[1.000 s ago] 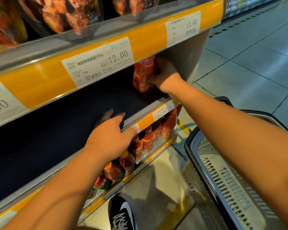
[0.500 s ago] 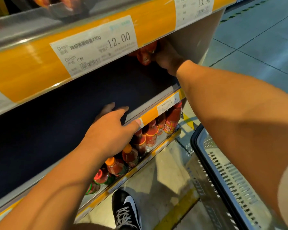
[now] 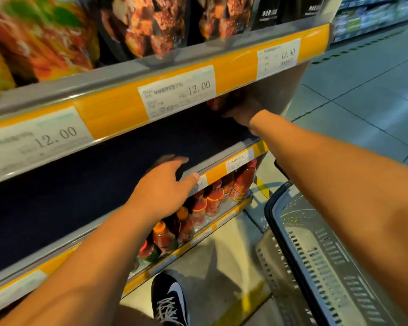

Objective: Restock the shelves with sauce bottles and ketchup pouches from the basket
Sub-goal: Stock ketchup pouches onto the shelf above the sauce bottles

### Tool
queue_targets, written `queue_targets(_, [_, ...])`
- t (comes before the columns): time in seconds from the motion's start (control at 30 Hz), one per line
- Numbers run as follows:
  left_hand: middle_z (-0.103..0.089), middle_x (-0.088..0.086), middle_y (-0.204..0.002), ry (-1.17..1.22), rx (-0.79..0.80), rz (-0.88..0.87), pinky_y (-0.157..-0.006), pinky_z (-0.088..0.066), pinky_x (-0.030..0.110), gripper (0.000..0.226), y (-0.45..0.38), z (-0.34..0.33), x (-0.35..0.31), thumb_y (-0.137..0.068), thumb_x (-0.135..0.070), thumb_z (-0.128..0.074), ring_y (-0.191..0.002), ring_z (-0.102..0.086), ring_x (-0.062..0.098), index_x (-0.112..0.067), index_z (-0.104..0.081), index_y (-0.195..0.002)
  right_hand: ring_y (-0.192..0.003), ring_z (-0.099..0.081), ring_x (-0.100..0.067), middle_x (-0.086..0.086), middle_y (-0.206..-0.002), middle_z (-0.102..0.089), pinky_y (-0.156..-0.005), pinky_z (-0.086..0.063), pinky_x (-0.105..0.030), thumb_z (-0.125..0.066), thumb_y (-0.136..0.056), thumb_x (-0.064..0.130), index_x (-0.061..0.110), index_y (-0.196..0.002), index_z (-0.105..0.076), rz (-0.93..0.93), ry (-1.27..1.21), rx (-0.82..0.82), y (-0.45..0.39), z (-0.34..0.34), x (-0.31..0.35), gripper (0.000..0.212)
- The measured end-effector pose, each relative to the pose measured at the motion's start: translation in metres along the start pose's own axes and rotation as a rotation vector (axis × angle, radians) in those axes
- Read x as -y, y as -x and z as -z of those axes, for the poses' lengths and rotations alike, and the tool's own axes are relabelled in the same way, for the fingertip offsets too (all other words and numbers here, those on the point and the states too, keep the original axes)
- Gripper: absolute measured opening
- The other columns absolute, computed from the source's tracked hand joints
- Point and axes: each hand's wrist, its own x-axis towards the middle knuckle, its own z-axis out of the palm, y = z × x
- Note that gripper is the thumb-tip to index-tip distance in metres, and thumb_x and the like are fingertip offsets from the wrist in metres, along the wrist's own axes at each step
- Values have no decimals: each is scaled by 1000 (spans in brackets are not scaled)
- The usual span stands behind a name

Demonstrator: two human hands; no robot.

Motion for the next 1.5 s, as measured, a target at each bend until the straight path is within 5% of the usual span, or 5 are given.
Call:
queue_targets(0.23, [-51,-11,-151,184,-138,-26,-97,-33,24,51,15,12,-7,-98,-57,-57,-138,-46,12,-37,-54,-145,-82,-58,-22,-11,-92,-61,-72,-49,-36,-69,-90,18,8,-104,-64,-24,-65,-126,93,5,16,17])
queue_targets(0.43, [-58,-13,-143,377,-226,-18,-98,-38,25,42,46,18,-15,-98,-51,-61,-132,-52,7,-36,-62,-137,-125,-53,-10,2,-134,-58,-103,-46,-34,-72,-90,10,23,-129,-62,255,-203,-118,186,6,42,42])
queue_targets(1.0, [-50,-38,-143,420,-560,-131,-111,-33,23,49,241,74,0,-98,-28,-66,-138,-39,-14,-59,-55,-135,-134,-44,7,27,-139,-50,-107,-40,-22,-67,-95,18,41,-138,-53,449,-321,-38,341,-4,136,51])
queue_targets(1.3, [-37,-50,-144,312,-752,89,-106,-51,54,65,375,133,70,-94,-19,-66,-140,-28,-21,-64,-49,-138,-141,-32,9,34,-151,-36,-113,-32,-24,-63,-99,31,48,-150,-37,699,-156,194,398,-43,229,60])
queue_targets(1.5, [-44,-43,-144,260,-922,217,-115,-33,32,58,479,139,139,-95,-19,-71,-143,-30,-16,-55,-55,-138,-139,-32,10,37,-150,-32,-112,-33,-24,-63,-99,36,54,-145,-37,871,-80,384,445,-96,287,55])
